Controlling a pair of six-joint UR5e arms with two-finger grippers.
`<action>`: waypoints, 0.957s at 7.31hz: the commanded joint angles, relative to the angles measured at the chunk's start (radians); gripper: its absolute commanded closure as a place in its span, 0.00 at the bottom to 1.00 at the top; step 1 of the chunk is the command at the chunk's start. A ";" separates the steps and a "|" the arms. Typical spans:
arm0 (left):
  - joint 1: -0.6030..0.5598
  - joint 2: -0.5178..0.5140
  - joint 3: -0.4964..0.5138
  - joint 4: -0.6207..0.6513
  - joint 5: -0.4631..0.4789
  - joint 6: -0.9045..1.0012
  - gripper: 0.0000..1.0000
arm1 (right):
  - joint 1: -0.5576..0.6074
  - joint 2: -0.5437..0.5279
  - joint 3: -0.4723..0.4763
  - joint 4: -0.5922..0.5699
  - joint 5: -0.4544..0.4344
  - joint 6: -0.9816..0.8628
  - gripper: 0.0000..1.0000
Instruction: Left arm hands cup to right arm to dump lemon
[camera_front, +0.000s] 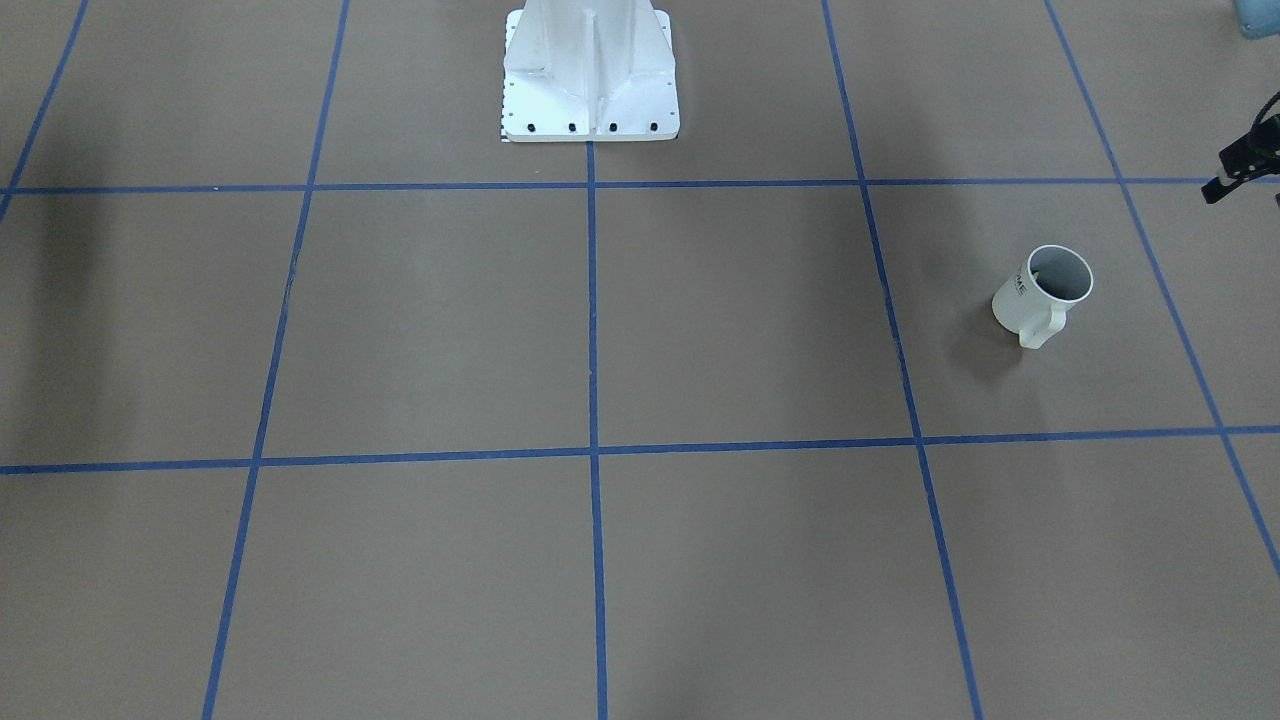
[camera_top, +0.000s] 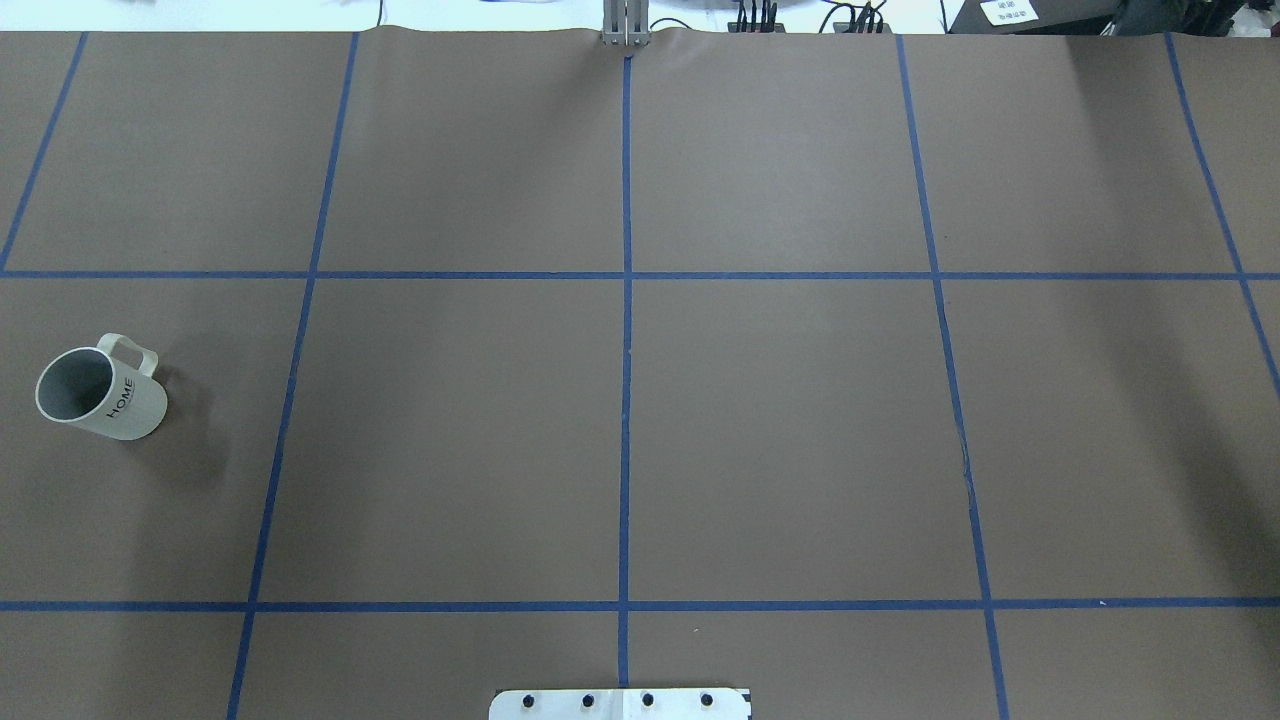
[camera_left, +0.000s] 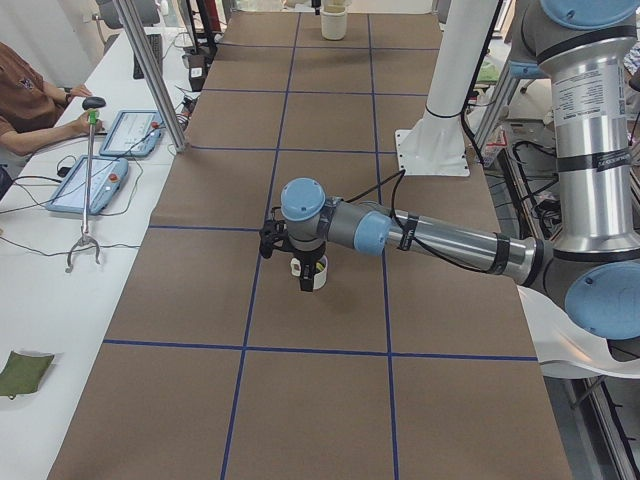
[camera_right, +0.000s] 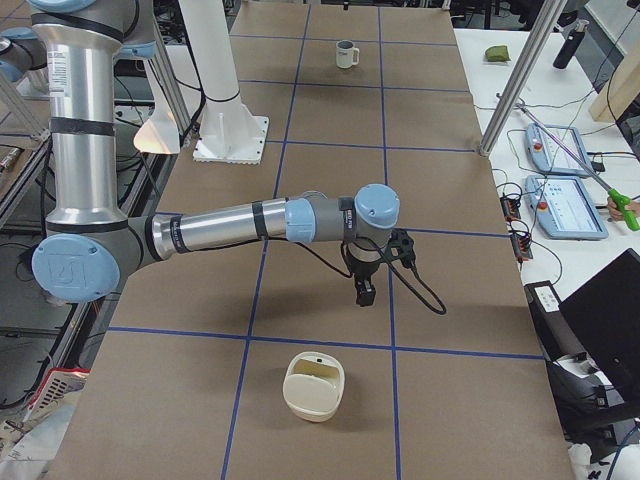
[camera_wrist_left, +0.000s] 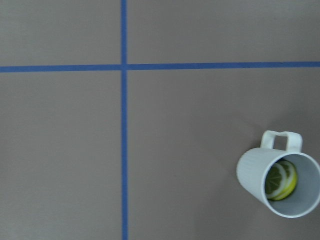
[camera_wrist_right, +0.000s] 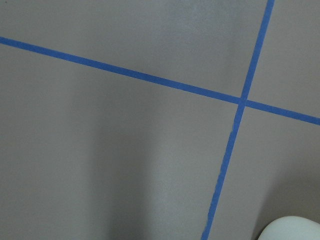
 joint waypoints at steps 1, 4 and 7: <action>0.158 -0.007 0.007 -0.058 0.160 -0.097 0.00 | -0.003 -0.002 -0.008 0.013 0.015 0.004 0.00; 0.230 -0.055 0.084 -0.062 0.169 -0.099 0.00 | -0.021 0.001 -0.010 0.014 0.035 0.005 0.00; 0.249 -0.095 0.141 -0.066 0.169 -0.099 0.03 | -0.028 0.003 -0.010 0.013 0.035 0.007 0.00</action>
